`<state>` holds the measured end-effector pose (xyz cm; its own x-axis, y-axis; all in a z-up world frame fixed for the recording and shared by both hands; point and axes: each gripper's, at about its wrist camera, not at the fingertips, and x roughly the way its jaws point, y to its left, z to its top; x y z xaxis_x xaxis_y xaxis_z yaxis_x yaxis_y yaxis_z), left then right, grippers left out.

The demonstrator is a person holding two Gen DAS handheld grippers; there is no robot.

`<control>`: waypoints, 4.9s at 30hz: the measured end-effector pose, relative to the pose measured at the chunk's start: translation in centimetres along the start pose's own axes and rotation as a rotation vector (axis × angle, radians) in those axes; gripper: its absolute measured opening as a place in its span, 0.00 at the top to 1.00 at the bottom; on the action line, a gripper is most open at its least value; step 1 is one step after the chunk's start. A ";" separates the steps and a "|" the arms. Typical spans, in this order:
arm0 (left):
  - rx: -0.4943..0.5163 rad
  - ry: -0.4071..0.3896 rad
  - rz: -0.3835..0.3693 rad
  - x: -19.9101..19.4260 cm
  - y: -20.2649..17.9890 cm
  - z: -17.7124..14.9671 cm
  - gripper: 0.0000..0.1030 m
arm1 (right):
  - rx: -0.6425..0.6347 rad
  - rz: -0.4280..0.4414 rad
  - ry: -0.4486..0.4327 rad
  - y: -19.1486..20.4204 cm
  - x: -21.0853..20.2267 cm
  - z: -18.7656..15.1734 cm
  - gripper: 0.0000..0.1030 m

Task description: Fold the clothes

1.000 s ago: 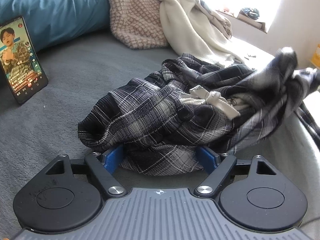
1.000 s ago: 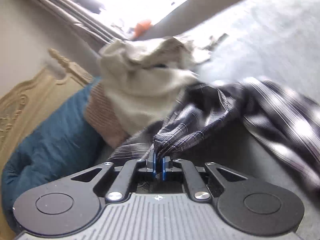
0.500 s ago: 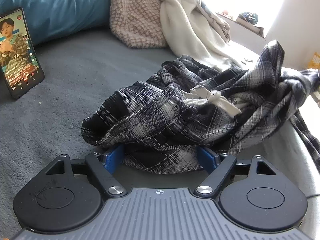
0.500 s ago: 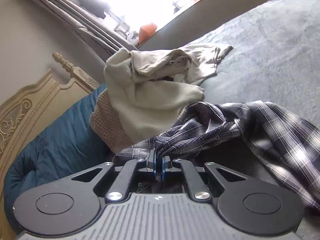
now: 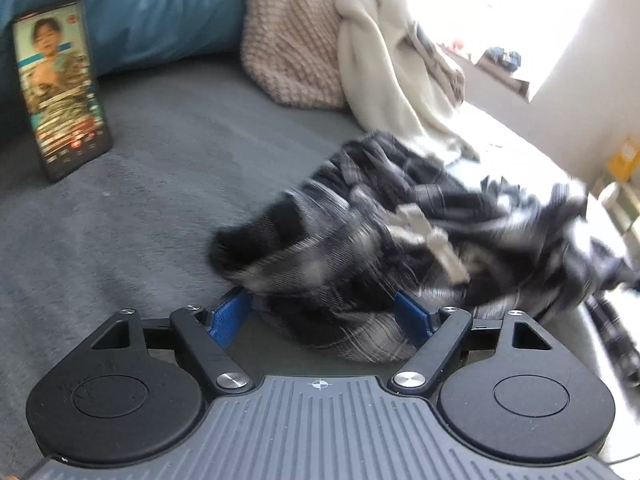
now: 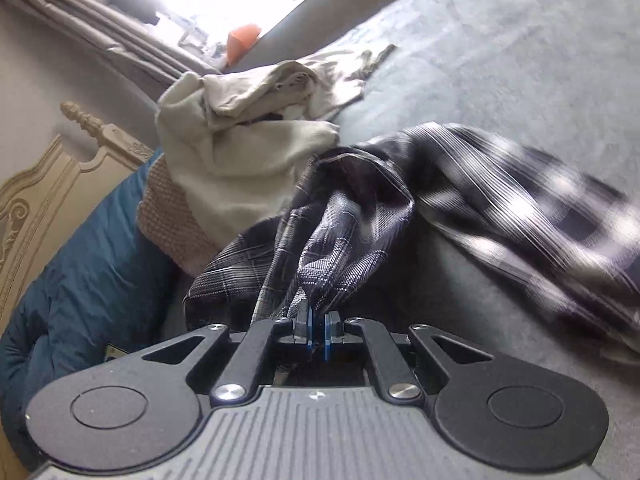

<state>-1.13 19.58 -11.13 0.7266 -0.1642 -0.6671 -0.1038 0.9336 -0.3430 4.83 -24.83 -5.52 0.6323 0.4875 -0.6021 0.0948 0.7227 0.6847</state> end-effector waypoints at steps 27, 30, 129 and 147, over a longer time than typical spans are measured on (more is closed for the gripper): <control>-0.186 -0.018 0.030 3.2 0.2 0.8 0.43 | 0.243 -0.117 -0.005 -8.0 -1.0 -2.6 0.67; -0.186 -0.023 0.044 3.4 0.1 0.8 0.45 | 0.253 -0.110 -0.004 -8.1 -1.0 -2.5 0.55; -0.130 0.108 0.098 -5.4 5.3 2.2 0.46 | -0.179 -0.111 0.155 0.4 -5.4 1.4 0.29; 0.041 0.082 0.088 1.0 2.5 1.9 0.38 | -0.792 -0.209 0.136 11.5 18.8 3.0 0.01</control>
<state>0.63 22.40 -11.37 0.6577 -0.1050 -0.7460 -0.1355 0.9576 -0.2543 20.12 -8.85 -7.71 0.5586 0.3232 -0.7639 -0.4014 0.9113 0.0921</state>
